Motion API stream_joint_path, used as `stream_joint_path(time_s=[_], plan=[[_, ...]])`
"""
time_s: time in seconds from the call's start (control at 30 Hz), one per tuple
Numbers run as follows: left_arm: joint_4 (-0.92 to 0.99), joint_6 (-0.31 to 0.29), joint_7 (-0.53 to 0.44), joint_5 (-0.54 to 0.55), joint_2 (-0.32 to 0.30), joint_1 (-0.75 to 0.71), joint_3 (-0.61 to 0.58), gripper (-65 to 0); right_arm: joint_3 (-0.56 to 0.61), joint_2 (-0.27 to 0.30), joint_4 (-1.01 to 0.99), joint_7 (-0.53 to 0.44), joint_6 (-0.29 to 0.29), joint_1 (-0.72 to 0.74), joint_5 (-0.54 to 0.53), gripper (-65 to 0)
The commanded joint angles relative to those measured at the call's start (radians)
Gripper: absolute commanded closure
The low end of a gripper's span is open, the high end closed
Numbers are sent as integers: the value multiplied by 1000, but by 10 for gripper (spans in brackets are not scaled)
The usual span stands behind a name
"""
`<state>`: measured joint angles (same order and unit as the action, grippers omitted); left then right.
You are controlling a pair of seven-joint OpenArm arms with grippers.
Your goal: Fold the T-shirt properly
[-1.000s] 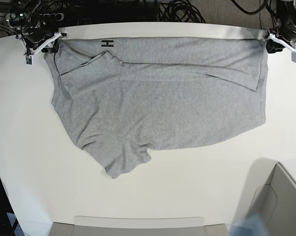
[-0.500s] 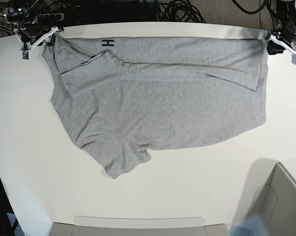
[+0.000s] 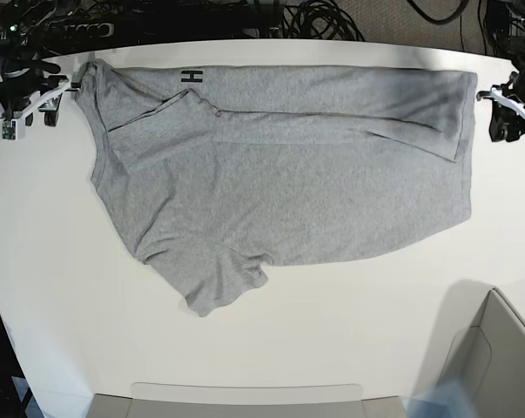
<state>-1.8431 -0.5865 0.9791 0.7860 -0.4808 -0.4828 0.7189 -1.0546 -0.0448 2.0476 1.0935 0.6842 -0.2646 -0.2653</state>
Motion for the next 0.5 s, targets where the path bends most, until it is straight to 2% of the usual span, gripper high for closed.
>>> stream_joint_path(time_s=[0.0, 0.2, 0.33, 0.4, 0.47], plan=[[-13, 7, -13, 2, -20, 55, -3, -196, 20, 6, 15, -20, 14, 29, -24, -277], [24, 10, 103, 0, -23, 275, -106, -196, 181, 6, 14, -19, 4, 118, -21, -277], [90, 13, 119, -1, -25, 368, -180, -195, 350, 10, 8, -20, -116, 167, -21, -277], [125, 13, 116, -17, -22, 396, -192, -195, 440, 32, -18, -20, -160, 210, -15, -277], [158, 13, 110, -81, -9, 431, -213, -195, 538, 64, -92, -22, -217, 275, 10, -277]])
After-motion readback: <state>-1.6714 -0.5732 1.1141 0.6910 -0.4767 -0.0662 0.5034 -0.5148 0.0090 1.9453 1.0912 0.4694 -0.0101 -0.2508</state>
